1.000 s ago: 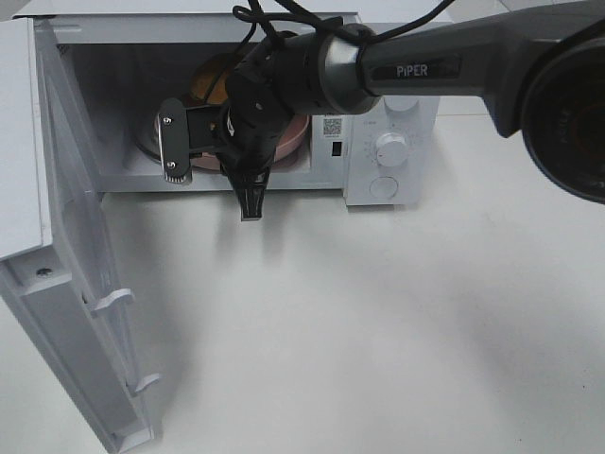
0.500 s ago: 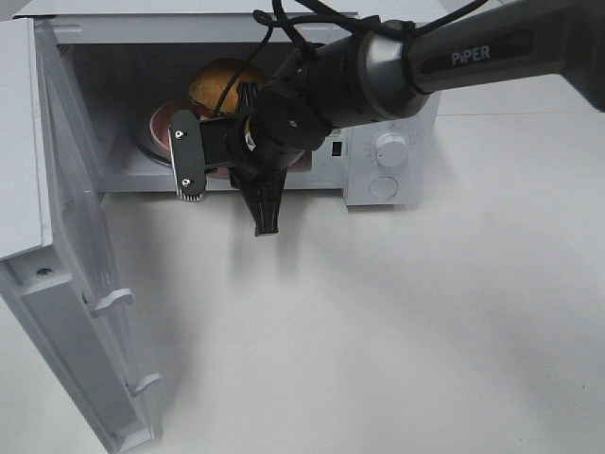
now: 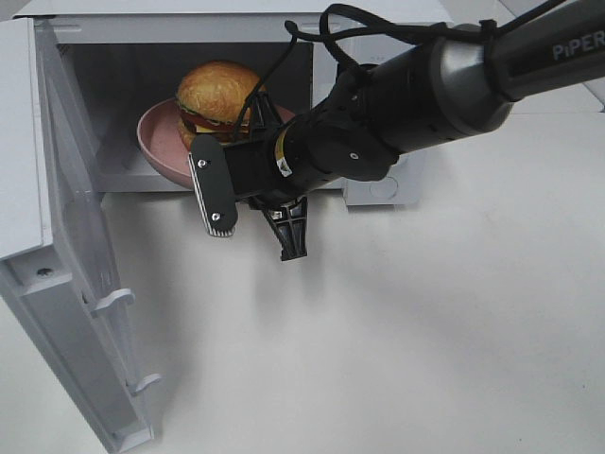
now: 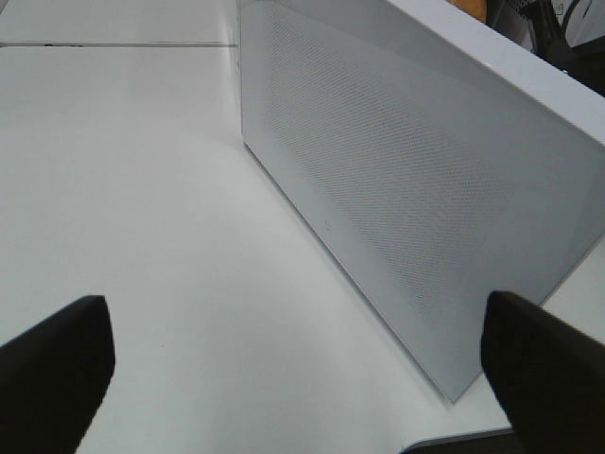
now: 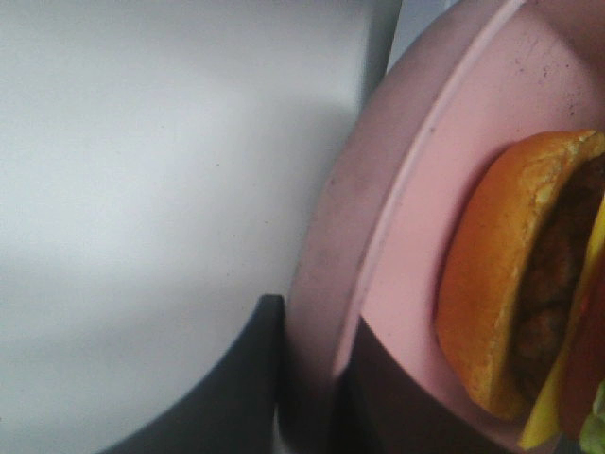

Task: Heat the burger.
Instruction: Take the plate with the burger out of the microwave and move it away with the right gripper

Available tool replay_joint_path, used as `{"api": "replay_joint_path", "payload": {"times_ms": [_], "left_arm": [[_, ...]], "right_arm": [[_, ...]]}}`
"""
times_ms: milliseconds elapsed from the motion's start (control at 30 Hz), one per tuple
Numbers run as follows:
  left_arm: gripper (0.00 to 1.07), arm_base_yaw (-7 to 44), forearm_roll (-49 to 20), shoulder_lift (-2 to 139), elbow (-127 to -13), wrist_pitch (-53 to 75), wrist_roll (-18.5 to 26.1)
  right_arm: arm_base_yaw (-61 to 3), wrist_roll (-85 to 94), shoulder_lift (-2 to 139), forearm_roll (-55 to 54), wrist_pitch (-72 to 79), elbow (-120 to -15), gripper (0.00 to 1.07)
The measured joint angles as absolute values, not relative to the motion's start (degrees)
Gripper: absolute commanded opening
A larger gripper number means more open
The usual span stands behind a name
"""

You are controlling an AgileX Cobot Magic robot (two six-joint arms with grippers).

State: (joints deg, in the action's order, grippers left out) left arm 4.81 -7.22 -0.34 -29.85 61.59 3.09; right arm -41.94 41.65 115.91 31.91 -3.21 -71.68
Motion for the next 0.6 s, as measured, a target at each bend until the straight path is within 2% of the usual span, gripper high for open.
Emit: {"api": "replay_joint_path", "payload": {"times_ms": [300, 600], "left_arm": [[0.98, 4.8, -7.2, -0.3, -29.9, 61.6, 3.1], [0.98, 4.8, -7.2, -0.3, -29.9, 61.6, 3.1]], "right_arm": [[-41.9, 41.4, 110.0, 35.9, 2.6, -62.2, 0.0], [-41.9, 40.8, 106.1, 36.3, 4.2, -58.1, 0.0]]}}
